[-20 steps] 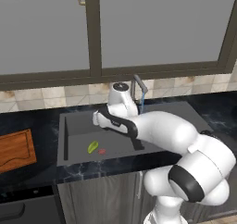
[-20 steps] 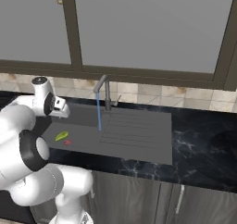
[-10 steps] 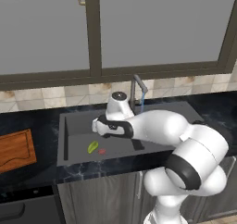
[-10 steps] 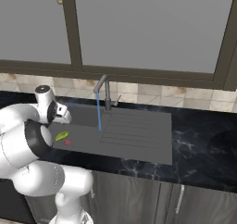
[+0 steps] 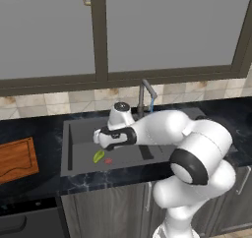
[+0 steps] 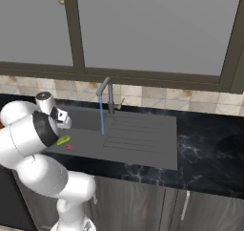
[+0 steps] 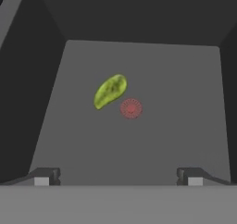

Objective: Pick the mango from the sink and place it on the cutting board to airdry. Then turn off the sink faucet.

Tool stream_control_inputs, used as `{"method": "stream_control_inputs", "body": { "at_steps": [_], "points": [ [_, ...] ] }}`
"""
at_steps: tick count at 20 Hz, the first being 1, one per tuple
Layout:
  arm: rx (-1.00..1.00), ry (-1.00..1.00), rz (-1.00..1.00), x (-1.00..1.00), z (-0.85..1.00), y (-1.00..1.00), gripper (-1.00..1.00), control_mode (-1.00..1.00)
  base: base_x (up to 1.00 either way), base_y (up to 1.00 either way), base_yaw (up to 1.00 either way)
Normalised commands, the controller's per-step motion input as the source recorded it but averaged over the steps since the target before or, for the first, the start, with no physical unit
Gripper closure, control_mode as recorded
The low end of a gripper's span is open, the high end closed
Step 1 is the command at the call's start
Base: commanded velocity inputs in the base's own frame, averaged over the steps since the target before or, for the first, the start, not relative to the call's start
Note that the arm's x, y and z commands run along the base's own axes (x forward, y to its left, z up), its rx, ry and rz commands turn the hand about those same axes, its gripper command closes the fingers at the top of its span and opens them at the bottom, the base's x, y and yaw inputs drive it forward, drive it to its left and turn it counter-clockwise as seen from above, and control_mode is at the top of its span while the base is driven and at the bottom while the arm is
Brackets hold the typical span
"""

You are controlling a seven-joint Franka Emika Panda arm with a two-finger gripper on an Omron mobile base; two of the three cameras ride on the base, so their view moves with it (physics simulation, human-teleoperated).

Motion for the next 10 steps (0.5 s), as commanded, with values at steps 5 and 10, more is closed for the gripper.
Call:
{"method": "stream_control_inputs", "body": {
  "at_steps": [5, 10],
  "points": [
    [0.0, 0.0, 0.0, 0.22, -0.21, 0.23, -1.0, -1.0, 0.0, 0.0, 0.0],
    [0.0, 0.0, 0.0, 0.28, -0.27, 0.21, -1.0, -1.0, 0.0, 0.0, 0.0]
  ]
}}
